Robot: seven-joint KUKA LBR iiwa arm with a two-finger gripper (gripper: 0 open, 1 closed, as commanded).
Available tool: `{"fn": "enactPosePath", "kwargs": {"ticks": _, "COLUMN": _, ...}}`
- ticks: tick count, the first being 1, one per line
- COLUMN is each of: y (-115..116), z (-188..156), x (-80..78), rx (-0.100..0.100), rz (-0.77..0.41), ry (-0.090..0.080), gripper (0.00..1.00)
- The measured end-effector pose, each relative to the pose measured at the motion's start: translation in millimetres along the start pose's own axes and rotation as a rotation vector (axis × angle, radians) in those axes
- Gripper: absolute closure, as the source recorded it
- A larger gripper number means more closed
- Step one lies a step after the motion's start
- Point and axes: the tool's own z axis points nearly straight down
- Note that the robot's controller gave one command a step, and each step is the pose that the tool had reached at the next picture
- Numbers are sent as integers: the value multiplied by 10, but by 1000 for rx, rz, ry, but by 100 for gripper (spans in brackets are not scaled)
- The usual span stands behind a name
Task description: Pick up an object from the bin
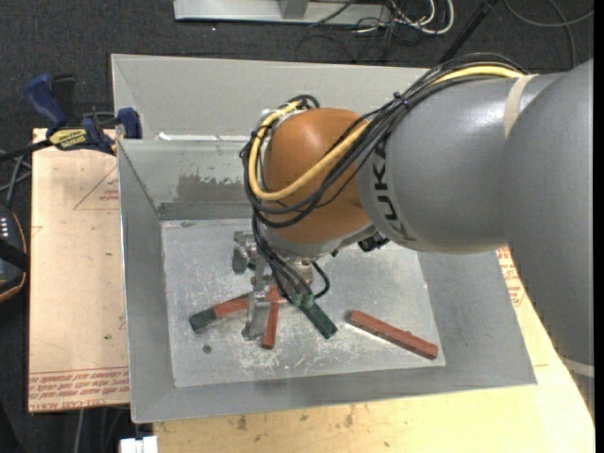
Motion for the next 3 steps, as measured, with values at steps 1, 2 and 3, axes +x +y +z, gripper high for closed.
{"fn": "enactPosePath", "kwargs": {"ticks": 1, "y": 192, "z": 409, "x": 22, "rx": 3, "rz": -160, "ry": 9, "gripper": 0}}
{"fn": "enactPosePath", "kwargs": {"ticks": 2, "y": 36, "z": 1002, "x": -374, "rx": 1, "rz": -341, "ry": 7, "gripper": 100}}
{"fn": "enactPosePath", "kwargs": {"ticks": 3, "y": 35, "z": 1002, "x": -374, "rx": 1, "rz": -340, "ry": 7, "gripper": 100}}
